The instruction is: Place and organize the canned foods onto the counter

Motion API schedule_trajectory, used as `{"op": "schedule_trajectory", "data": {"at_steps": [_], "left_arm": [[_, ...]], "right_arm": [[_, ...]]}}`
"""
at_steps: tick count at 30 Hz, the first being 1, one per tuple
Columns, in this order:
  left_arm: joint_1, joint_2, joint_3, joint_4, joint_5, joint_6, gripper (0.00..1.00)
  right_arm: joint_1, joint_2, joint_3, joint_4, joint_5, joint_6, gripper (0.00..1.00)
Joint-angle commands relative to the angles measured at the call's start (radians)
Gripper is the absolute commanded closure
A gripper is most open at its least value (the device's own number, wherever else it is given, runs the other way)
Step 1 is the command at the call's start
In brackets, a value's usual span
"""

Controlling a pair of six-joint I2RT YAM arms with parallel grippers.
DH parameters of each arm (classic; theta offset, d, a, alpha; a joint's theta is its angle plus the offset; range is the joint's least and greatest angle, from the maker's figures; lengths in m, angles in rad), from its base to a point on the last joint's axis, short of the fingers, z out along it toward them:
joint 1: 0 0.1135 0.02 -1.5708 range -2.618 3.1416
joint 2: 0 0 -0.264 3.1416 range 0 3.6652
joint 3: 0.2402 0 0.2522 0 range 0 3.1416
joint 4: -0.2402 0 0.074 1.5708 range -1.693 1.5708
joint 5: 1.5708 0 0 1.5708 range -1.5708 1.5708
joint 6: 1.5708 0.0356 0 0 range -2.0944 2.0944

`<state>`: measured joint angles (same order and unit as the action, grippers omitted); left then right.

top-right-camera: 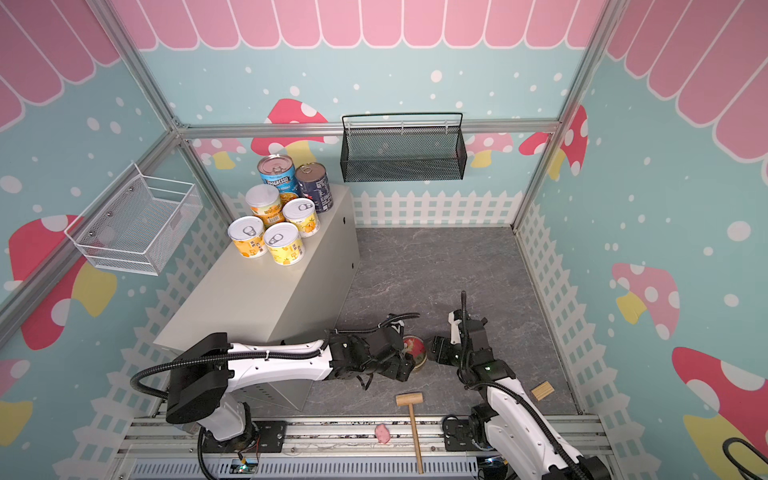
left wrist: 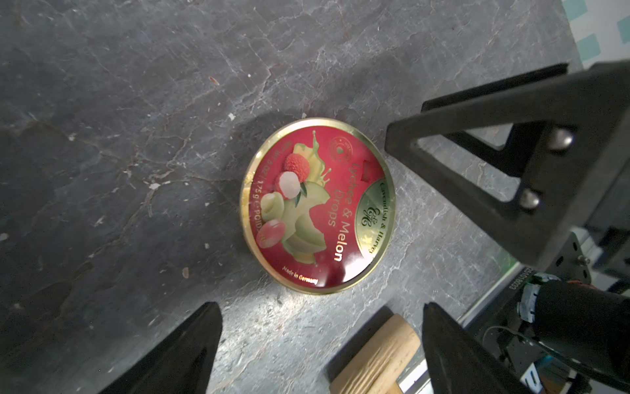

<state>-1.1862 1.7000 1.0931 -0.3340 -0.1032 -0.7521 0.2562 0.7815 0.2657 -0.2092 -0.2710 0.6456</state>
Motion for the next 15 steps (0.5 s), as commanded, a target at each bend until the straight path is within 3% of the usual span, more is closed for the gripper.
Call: {"op": "schedule_trajectory", "data": {"at_steps": [1, 10, 15], "left_arm": [[0.034, 0.010, -0.034, 0.073, 0.064, -0.027, 0.09], [0.067, 0.024, -0.056, 0.115, 0.132, -0.021, 0.10], [0.076, 0.045, -0.055, 0.119, 0.135, -0.030, 0.10]], "right_arm": [[0.001, -0.014, -0.025, 0.001, -0.020, 0.029, 0.21], [0.000, 0.029, -0.019, 0.010, -0.040, 0.022, 0.22], [0.000, 0.031, -0.023, 0.018, -0.064, 0.018, 0.30]]}}
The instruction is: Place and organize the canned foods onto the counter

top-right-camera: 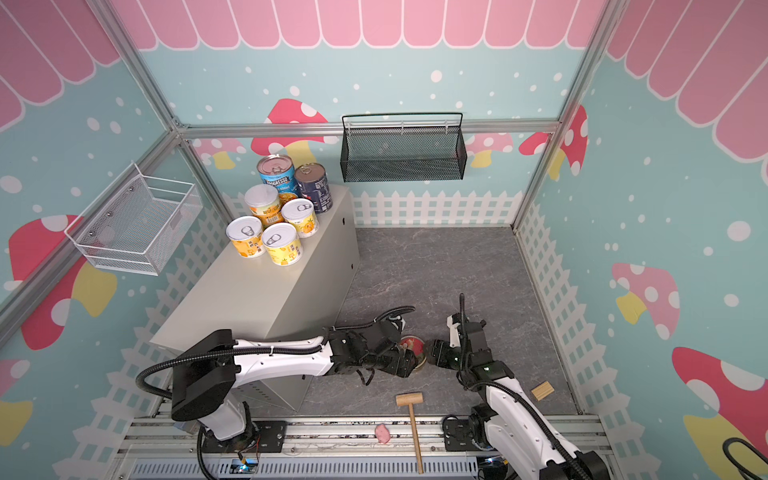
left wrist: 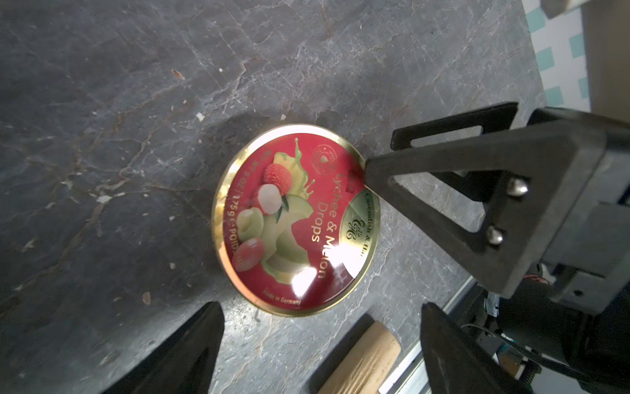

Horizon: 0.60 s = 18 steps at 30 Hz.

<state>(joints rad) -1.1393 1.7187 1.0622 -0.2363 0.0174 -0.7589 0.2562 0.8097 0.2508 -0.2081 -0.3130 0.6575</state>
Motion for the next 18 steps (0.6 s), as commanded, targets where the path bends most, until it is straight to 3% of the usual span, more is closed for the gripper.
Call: {"op": "schedule_trajectory", "data": {"at_steps": [1, 12, 18], "left_arm": [[0.031, 0.030, -0.025, 0.022, 0.015, -0.025, 0.10], [0.055, 0.081, -0.029, 0.054, 0.002, -0.054, 0.20], [0.068, 0.099, -0.010, -0.015, -0.046, -0.093, 0.23]], "right_arm": [[0.001, 0.006, -0.010, 0.021, -0.030, 0.005, 0.32], [0.001, 0.025, -0.033, 0.067, -0.087, 0.003, 0.37], [0.000, 0.017, -0.033, 0.064, -0.087, 0.003, 0.37]]}}
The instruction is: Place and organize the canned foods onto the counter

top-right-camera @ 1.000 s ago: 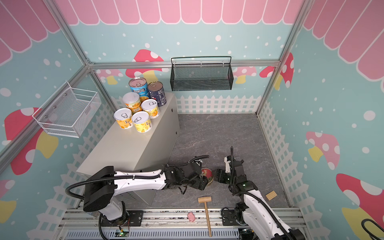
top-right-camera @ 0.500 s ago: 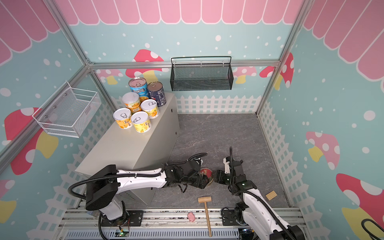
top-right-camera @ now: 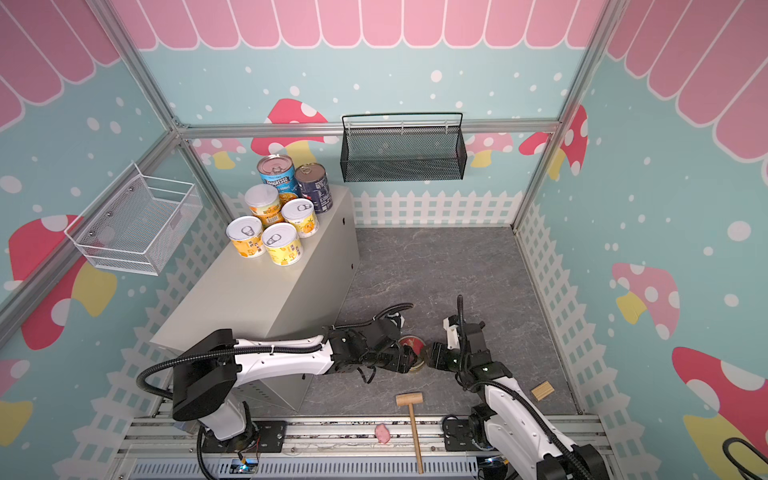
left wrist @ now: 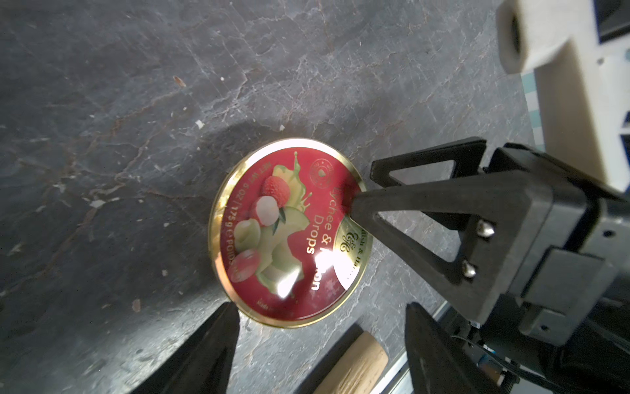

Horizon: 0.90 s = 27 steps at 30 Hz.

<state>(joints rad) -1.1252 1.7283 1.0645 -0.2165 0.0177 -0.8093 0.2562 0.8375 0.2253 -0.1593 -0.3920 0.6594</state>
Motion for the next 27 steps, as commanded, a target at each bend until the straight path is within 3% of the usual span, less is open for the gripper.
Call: {"op": "schedule_trajectory", "data": {"at_steps": [1, 16, 27], "left_arm": [[0.053, 0.090, -0.009, -0.045, -0.057, -0.045, 0.23], [0.039, 0.145, 0.065, -0.103, -0.105, -0.083, 0.27], [-0.087, -0.035, 0.078, -0.146, -0.407, 0.033, 0.18]], "right_arm": [[0.000, -0.013, -0.008, 0.015, -0.007, 0.001, 0.37], [-0.001, -0.046, -0.001, 0.004, 0.012, -0.008, 0.36], [0.001, -0.063, -0.003, 0.010, 0.006, -0.020, 0.35]]}}
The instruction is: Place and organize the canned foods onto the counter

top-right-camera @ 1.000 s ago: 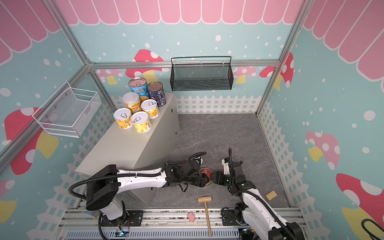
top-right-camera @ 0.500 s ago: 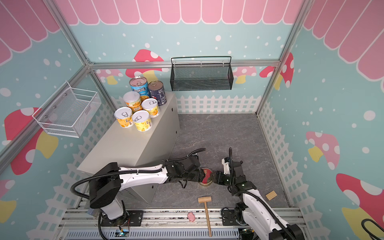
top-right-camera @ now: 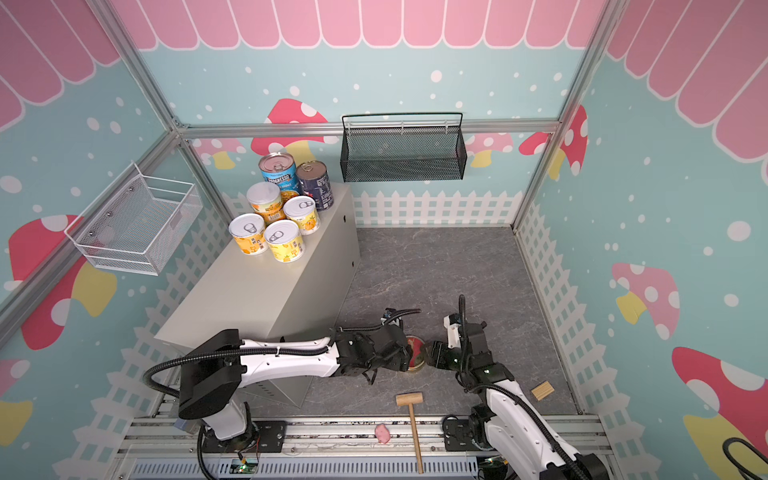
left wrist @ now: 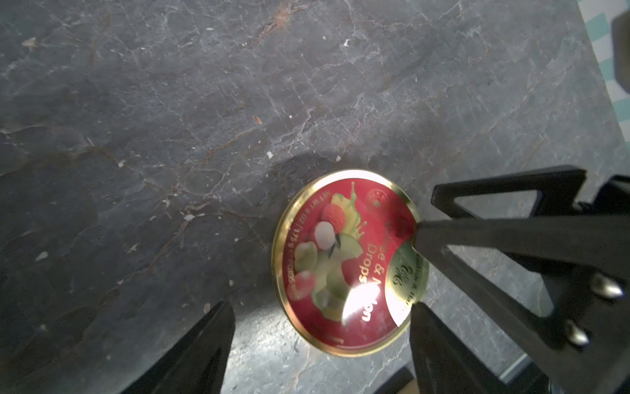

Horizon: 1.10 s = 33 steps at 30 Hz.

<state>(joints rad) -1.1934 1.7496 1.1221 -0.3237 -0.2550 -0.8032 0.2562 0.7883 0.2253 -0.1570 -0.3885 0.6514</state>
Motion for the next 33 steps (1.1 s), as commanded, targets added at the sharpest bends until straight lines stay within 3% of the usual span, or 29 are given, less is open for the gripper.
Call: {"op": "schedule_trajectory", "data": {"at_steps": [1, 10, 16, 33], "left_arm": [[-0.022, -0.069, 0.018, -0.058, -0.141, 0.016, 0.18], [-0.049, -0.141, -0.020, -0.218, -0.201, -0.130, 0.16], [-0.072, -0.238, -0.064, -0.387, -0.348, -0.237, 0.16], [-0.051, -0.335, -0.206, -0.612, -0.461, -0.403, 0.16]], "right_arm": [[0.000, -0.017, -0.003, 0.007, 0.002, -0.010, 0.35], [0.000, -0.028, 0.003, 0.006, 0.001, -0.019, 0.30], [0.000, -0.027, 0.004, 0.011, 0.003, -0.024, 0.29], [0.000, 0.000, 0.024, 0.022, -0.001, -0.050, 0.26]]}}
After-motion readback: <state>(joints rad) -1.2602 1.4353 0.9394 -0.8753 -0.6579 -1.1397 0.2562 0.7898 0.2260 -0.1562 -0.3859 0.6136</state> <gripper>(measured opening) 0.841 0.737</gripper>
